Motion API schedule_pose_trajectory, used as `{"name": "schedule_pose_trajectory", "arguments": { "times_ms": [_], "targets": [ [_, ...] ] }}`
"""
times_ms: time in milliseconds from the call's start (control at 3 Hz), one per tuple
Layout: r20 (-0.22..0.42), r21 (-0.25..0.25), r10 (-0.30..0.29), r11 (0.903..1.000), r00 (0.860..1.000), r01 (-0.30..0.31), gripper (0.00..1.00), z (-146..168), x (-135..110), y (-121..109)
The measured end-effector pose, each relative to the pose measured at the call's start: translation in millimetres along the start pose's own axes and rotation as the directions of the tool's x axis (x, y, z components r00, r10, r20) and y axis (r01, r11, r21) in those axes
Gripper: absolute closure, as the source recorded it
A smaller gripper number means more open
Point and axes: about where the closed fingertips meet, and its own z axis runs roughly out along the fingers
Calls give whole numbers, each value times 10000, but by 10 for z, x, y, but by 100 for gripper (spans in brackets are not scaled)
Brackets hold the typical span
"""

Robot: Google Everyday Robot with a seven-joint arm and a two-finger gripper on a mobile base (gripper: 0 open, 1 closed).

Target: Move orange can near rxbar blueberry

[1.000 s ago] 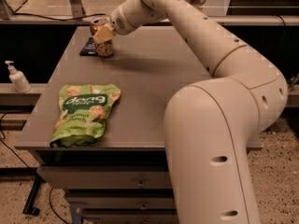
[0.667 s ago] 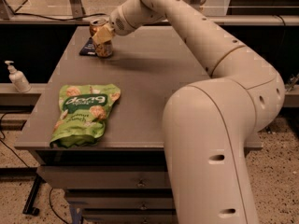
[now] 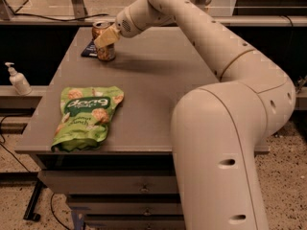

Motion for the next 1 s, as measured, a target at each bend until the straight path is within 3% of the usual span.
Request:
{"name": "schedule_pose_trajectory", "arguments": {
  "times_ms": [333, 1000],
  "targets": [
    [143, -109, 65, 9999, 9999, -64, 0, -22, 24, 4],
    [818, -683, 84, 9977, 9966, -28, 0, -87, -15, 25]
  ]
}}
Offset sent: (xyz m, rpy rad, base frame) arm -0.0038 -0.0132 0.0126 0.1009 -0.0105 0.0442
